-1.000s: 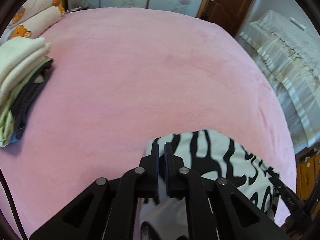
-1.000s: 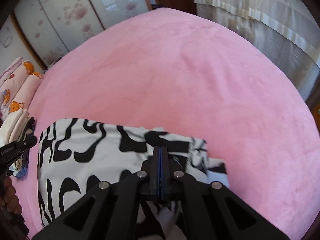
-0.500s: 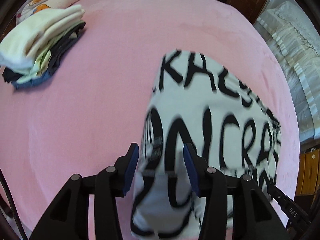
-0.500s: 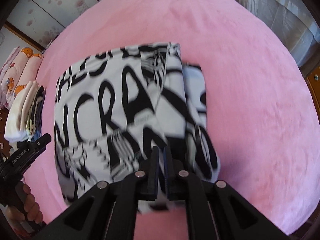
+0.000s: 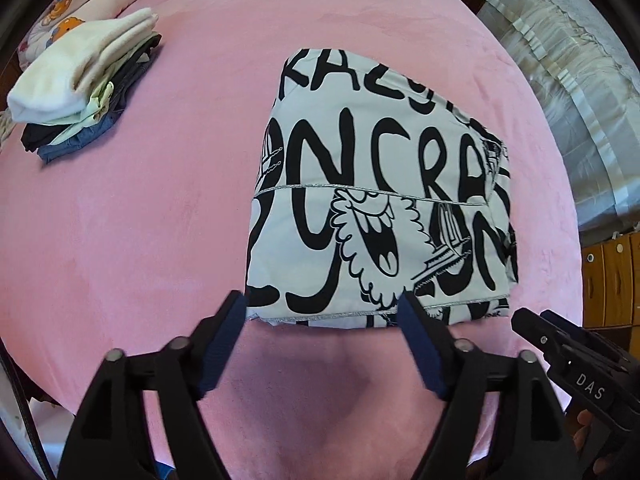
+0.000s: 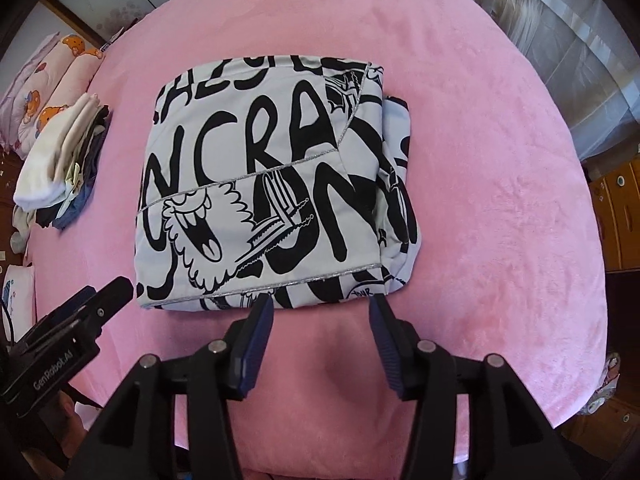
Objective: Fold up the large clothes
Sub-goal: 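Lower the folded garment back onto the bed and open both grippers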
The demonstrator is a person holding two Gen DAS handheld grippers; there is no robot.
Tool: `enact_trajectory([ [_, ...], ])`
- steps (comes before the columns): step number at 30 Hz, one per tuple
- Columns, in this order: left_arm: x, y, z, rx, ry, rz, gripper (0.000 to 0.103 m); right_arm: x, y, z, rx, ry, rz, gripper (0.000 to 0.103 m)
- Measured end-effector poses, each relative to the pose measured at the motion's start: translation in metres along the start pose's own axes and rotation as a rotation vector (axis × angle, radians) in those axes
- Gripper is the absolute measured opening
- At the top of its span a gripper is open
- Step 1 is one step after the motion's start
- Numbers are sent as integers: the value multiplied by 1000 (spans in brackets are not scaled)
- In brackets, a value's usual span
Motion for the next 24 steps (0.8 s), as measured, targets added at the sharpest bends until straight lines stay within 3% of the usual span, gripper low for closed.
enact_trajectory([
  [3, 2, -8, -5, 4, 21, -15, 90, -2, -7, 4, -20, -26, -11, 61],
  [8, 6, -14, -8, -1, 37, -19, 95, -3, -12, 8, -42, -48, -15, 67],
  [10, 7, -15, -9, -5, 29, -18, 95, -3, -16, 10, -53, -66, -32, 75],
  [24, 16, -19, -11, -14, 21, -21, 95, 8, -23, 16, -51, -91, -45, 76],
])
Point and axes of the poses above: each gripper's, at about its wrist camera, not at the fingertips, and y roughly the way its jaws point, z to its left, x to its top, the point moved 1 cm from there along y, roughly the way its jaws point, and after that the axes turned 12 degrees about y, right-handed, at the moved point
